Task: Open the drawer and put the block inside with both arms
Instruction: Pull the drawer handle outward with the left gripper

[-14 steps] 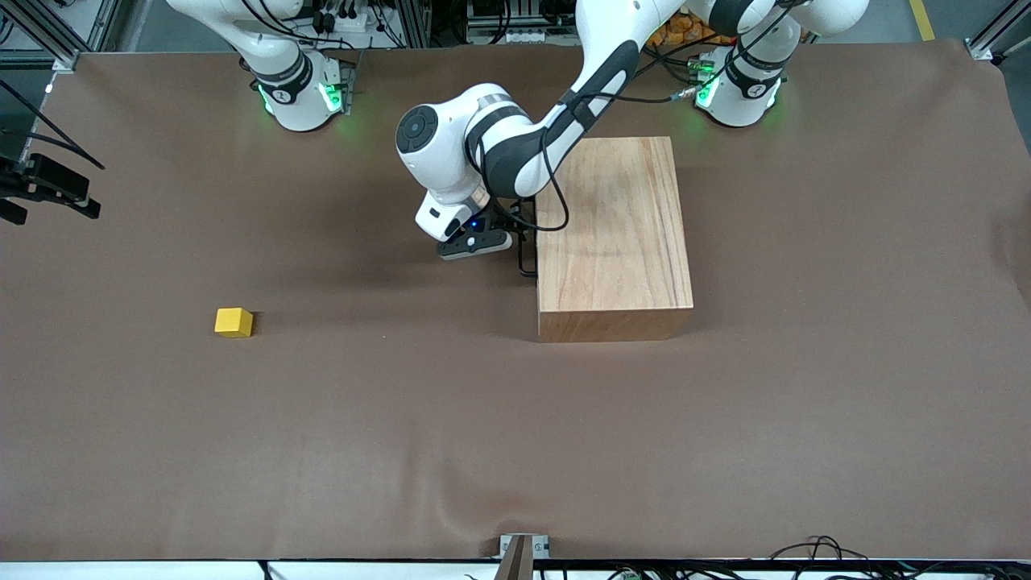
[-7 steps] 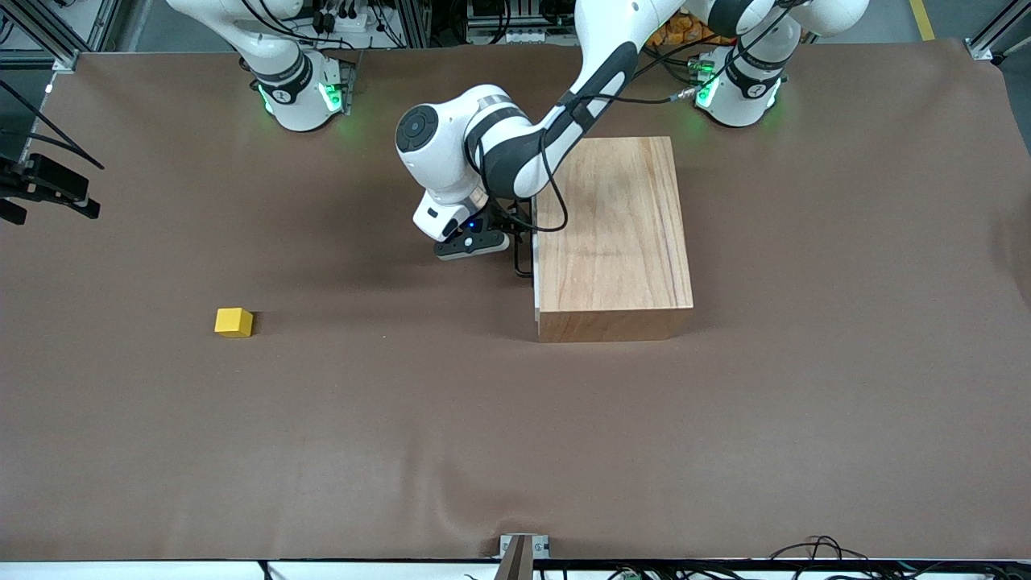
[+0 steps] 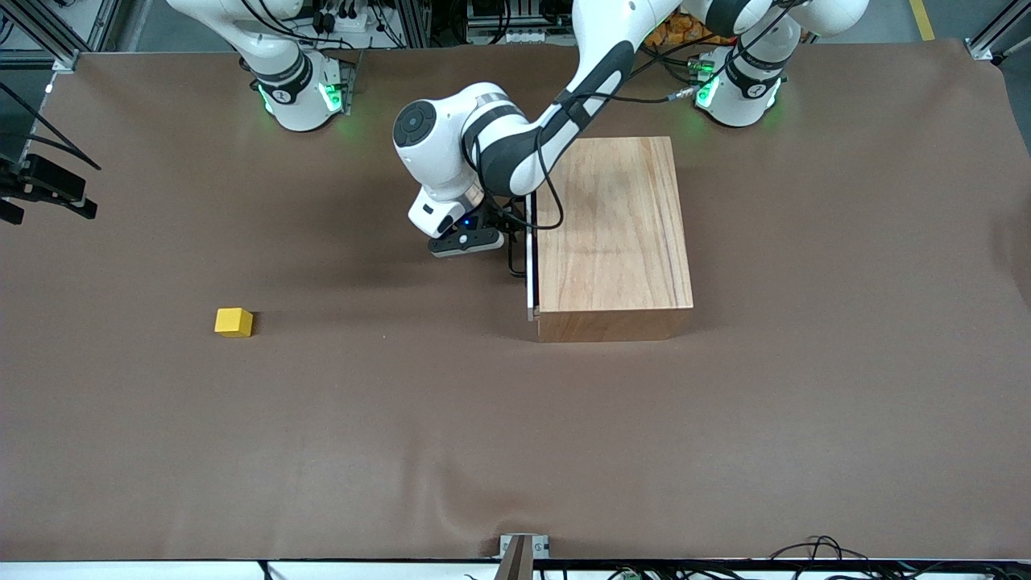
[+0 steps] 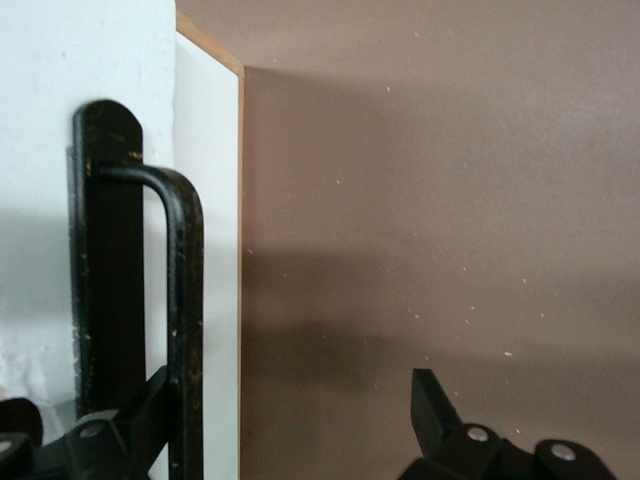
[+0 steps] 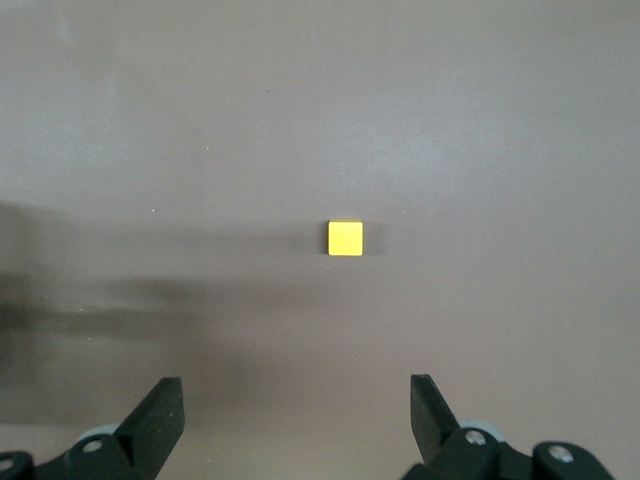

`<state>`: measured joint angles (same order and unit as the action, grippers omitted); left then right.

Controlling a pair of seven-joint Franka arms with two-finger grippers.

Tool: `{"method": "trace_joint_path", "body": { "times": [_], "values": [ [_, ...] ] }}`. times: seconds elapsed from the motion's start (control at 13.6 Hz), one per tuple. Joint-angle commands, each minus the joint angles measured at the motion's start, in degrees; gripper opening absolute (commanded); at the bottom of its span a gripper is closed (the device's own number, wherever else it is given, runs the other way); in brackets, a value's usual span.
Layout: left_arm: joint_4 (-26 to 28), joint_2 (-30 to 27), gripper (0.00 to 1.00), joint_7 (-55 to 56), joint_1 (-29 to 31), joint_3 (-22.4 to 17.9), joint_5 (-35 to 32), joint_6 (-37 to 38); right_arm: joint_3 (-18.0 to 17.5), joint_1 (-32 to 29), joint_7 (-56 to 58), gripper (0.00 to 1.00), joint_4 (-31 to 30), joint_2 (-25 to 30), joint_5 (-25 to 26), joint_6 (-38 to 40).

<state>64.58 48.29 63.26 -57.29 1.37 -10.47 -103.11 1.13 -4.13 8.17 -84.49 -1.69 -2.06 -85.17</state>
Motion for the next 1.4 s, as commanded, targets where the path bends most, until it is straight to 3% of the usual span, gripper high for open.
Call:
{"method": "trace_joint_path", "body": {
  "times": [0.0, 1.33],
  "values": [
    [-2.00, 1.54, 1.00, 0.81, -0.89, 0.12, -1.21, -0.86, -1.04, -1.41, -0.35, 1.00, 0.81, -0.24, 0.03, 0.70],
    [-3.67, 1.45, 1.00, 0.73, -1.33, 0.65, -0.51, -2.70, -0.95, -1.84, -0.17, 1.00, 0.90, -0.94, 0.21, 0.70]
  ]
}}
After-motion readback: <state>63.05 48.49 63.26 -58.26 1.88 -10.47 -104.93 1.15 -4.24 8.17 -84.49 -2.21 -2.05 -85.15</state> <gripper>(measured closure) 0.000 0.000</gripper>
